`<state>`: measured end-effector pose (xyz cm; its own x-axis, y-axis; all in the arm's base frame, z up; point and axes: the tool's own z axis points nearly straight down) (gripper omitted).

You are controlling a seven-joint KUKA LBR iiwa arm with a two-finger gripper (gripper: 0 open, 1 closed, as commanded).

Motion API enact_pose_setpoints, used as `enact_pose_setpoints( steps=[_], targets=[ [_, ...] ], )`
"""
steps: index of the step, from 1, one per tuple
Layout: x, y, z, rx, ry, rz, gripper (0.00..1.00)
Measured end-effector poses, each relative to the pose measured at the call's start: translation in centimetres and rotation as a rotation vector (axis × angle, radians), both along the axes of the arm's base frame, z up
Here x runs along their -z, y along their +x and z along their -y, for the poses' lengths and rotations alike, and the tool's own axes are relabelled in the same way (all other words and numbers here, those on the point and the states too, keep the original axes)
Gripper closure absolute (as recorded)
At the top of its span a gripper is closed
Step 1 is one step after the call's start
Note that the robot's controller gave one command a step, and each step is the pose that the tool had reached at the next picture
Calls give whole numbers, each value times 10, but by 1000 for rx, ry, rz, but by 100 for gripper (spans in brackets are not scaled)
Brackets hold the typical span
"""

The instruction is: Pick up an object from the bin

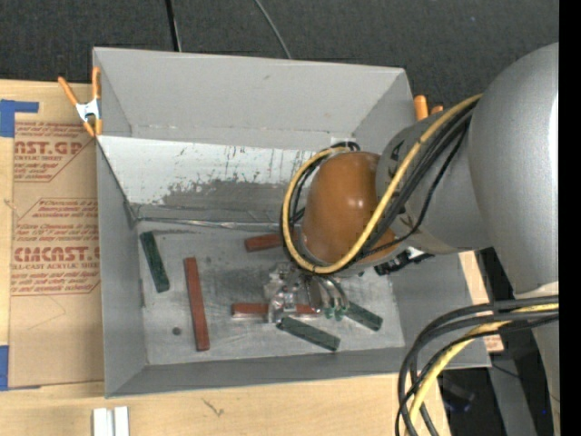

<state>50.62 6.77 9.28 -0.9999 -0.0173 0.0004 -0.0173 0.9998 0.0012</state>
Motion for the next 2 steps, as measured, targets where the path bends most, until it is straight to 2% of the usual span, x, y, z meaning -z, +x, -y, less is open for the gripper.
enact_pose_setpoints(
  steps=[1,2],
  targets=[
    [-35,0,4,-2,-1,-2,100],
    [-130,11,-11,-48,-1,2,100]
  ],
)
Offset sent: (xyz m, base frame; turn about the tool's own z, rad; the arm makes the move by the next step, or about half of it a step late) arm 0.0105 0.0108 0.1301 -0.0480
